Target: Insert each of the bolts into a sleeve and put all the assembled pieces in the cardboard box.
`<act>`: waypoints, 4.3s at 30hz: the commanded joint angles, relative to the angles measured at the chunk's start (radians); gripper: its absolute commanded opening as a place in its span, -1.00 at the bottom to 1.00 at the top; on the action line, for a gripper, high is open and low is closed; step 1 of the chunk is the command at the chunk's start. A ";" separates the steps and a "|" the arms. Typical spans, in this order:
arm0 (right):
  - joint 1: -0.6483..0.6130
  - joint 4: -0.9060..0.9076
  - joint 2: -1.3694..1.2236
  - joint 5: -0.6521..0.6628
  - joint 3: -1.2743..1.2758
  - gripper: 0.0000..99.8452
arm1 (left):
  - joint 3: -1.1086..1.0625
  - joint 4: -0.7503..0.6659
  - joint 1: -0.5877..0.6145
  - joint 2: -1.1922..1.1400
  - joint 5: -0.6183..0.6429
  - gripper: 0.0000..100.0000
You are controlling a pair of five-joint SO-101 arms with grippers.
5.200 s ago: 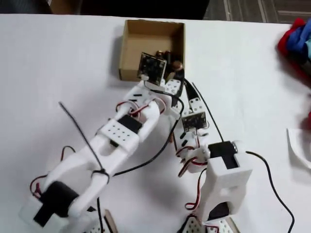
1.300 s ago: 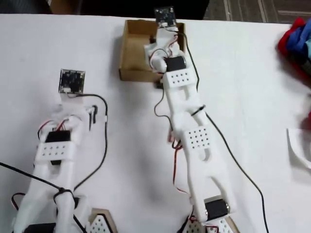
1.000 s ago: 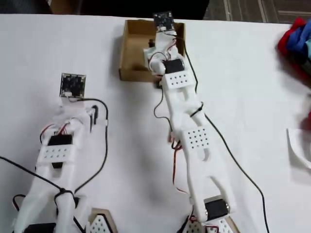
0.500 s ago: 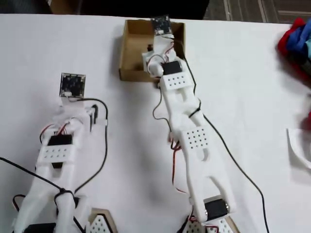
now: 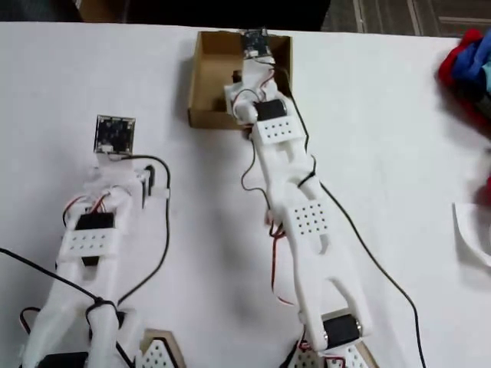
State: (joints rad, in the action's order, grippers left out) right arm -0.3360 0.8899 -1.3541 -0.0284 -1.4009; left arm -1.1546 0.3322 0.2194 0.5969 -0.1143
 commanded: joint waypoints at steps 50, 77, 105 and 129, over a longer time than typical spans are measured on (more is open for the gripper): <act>-0.064 0.851 0.292 0.631 -0.028 -0.66 | 0.002 -0.023 0.008 0.031 -0.066 -0.61; -0.001 0.771 0.105 1.074 -0.028 -0.60 | 0.002 -0.025 0.012 0.031 -0.068 -0.61; 0.007 0.848 0.096 1.071 -0.015 -0.81 | -0.008 -0.046 0.012 0.029 -0.068 -0.61; -0.041 0.852 0.002 1.071 -0.046 -0.97 | -0.013 -0.046 0.011 0.029 -0.120 -0.61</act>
State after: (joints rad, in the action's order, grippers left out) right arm -0.3759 1.7261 -1.3311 1.0380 -1.4500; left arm -1.1699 0.3061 0.2271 0.5969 -0.1910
